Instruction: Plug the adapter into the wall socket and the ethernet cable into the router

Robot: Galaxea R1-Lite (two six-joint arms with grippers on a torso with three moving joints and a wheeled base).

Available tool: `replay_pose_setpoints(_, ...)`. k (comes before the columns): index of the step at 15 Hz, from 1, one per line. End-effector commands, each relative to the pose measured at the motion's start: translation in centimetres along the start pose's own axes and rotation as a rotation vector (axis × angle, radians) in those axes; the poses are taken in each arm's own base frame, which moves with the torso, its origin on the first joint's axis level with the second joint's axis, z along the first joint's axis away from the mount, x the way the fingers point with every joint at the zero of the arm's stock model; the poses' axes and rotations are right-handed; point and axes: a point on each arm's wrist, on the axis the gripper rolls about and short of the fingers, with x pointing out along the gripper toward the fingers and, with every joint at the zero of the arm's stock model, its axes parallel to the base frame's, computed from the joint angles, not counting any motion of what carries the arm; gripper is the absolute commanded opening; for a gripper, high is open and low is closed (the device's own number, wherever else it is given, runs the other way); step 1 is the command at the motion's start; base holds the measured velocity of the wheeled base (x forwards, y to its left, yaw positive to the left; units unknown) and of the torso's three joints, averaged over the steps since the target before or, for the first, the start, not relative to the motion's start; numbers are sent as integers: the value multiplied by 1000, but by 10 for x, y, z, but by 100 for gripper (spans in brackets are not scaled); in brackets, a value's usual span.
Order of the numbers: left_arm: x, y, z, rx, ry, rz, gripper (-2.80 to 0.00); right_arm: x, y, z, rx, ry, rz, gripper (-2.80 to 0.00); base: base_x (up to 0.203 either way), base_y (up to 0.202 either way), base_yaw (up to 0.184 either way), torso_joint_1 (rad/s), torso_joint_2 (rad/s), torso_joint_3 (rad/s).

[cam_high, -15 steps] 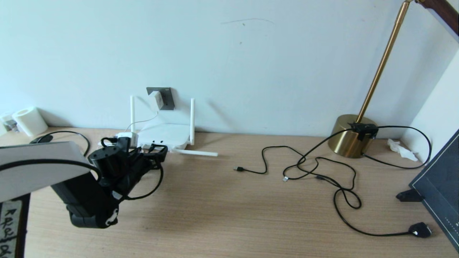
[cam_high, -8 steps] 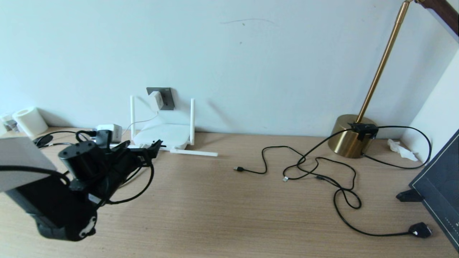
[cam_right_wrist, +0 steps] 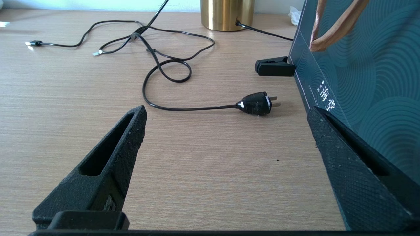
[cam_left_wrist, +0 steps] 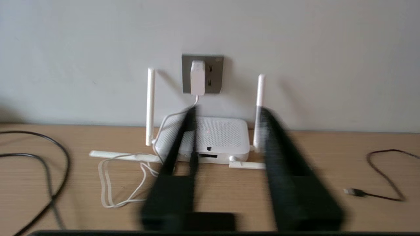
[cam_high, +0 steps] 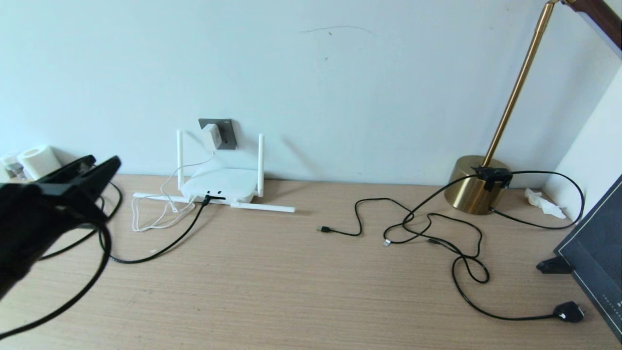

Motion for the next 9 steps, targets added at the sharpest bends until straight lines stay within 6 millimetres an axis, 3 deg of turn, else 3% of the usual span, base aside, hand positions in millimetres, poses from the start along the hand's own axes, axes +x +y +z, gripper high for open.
replay_pose_setpoints(1, -108, 4, 28, 10, -37, 2, -280, 1, 0, -3, -1, 9, 0, 0, 0, 0, 0, 0, 0, 0)
replay_pose_setpoints(3, -157, 4, -4, 17, 135, -6, -280, 1, 0, -3, 0, 9, 0, 0, 0, 0, 0, 0, 0, 0)
replay_pose_setpoints(4, -172, 3, -29, 12, 225, -9, -280, 1, 0, -3, 0, 9, 0, 0, 0, 0, 0, 0, 0, 0)
replay_pose_setpoints(6, -187, 0, -84, 7, 465, -26, -280, 1, 0, -3, 2, 9, 0, 0, 0, 0, 0, 0, 0, 0)
replay_pose_setpoints(7, -193, -1, -101, 15, 587, -28, -280, 1, 0, -3, 0, 9, 0, 0, 0, 0, 0, 0, 0, 0)
replay_pose_setpoints(9, -200, -2, -103, 22, 541, 26, -280, 1, 0, -3, 0, 9, 0, 0, 0, 0, 0, 0, 0, 0)
